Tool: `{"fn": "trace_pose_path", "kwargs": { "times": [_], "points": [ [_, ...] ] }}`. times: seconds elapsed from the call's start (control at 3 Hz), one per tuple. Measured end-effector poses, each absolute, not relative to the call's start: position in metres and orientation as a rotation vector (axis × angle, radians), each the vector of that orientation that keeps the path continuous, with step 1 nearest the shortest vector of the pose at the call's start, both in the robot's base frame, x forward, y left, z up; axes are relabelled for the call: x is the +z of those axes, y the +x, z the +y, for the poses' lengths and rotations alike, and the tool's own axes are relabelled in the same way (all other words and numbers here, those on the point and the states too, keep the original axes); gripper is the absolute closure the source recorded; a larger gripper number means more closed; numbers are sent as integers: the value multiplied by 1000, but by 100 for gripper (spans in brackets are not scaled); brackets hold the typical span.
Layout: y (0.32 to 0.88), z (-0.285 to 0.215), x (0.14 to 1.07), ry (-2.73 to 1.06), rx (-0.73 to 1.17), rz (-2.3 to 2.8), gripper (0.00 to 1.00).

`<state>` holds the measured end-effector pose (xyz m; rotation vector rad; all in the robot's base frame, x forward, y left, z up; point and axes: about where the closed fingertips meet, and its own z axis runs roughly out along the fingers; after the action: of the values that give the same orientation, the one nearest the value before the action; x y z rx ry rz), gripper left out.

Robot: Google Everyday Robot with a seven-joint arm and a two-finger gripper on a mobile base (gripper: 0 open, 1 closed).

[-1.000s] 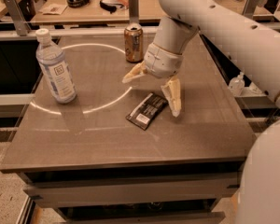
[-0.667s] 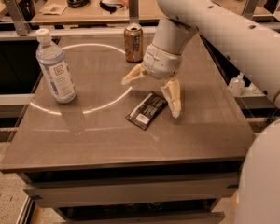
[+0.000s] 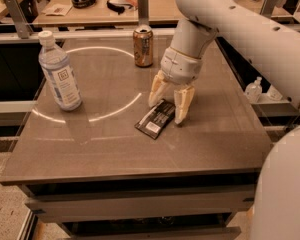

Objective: Pick rxbar chocolate

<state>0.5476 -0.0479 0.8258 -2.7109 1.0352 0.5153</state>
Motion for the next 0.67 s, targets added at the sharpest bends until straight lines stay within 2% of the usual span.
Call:
{"fn": "trace_pose_path", "kwargs": {
  "times": [0.67],
  "points": [
    [546, -53, 826, -2712, 518, 1049, 88]
  ]
}}
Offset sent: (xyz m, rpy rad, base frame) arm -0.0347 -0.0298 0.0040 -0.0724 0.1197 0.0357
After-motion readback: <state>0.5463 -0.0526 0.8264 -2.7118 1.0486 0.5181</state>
